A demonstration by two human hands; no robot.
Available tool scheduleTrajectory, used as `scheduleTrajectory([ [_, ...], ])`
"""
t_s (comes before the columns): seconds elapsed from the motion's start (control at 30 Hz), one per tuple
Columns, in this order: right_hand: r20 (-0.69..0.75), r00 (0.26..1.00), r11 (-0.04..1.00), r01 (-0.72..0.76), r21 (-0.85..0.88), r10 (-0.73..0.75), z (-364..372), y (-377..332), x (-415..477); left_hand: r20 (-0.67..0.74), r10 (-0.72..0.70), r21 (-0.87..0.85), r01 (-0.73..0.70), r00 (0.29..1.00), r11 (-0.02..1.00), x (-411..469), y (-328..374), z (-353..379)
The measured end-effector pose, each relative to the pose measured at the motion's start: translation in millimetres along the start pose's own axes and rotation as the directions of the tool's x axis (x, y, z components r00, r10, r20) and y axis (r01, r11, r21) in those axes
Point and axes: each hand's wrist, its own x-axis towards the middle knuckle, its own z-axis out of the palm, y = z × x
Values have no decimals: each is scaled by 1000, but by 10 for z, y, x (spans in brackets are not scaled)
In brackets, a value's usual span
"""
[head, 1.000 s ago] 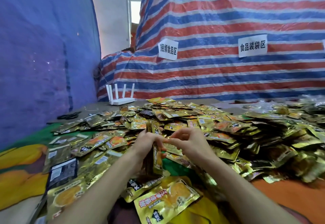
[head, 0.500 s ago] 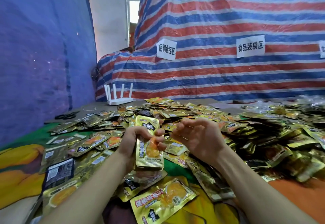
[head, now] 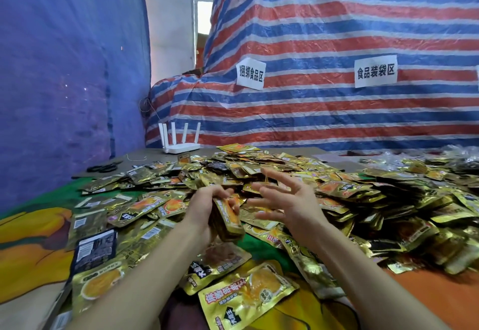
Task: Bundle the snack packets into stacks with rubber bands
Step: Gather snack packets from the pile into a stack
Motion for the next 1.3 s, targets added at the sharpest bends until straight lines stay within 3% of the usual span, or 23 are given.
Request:
scheduleTrajectory([
  [0.1,-4,999,993,-53,-109,52,101,113,-41,-291,258,-85,-293,921,952,82,-4,-36],
  [0.17,23,995,984,-94,-153,99,203,188,-68,-356,377,-91,-433,855,897,96,13,-44],
  [0.27,46,994,975,-89,-203,100,354,272,-110,-379,455,-46,-508,806,860,100,1,-32],
  [0.47,66,997,948,59,-313,-40,480,308,-180,-343,445,17,-468,827,883,98,-74,53],
  [0.53,44,995,955,103,-279,-94,477,295,-179,-289,382,-18,-404,878,915,98,-87,80],
  [0.6,33,989,921,146,-361,-144,474,271,-184,-209,281,12,-285,937,958,103,-119,95],
  [0.77,25,978,885,199,-421,-207,433,307,-167,-136,190,27,-188,972,982,97,-115,81],
  [0.93,40,996,939,90,-332,-82,449,344,-127,-154,178,46,-173,972,984,71,-116,88],
  [1.07,0,995,930,89,-357,-95,396,353,-60,-159,257,57,-251,953,966,2,-120,155],
  [1.3,77,996,921,80,-382,-54,321,245,-45,1,221,147,-218,975,965,-148,-97,211],
])
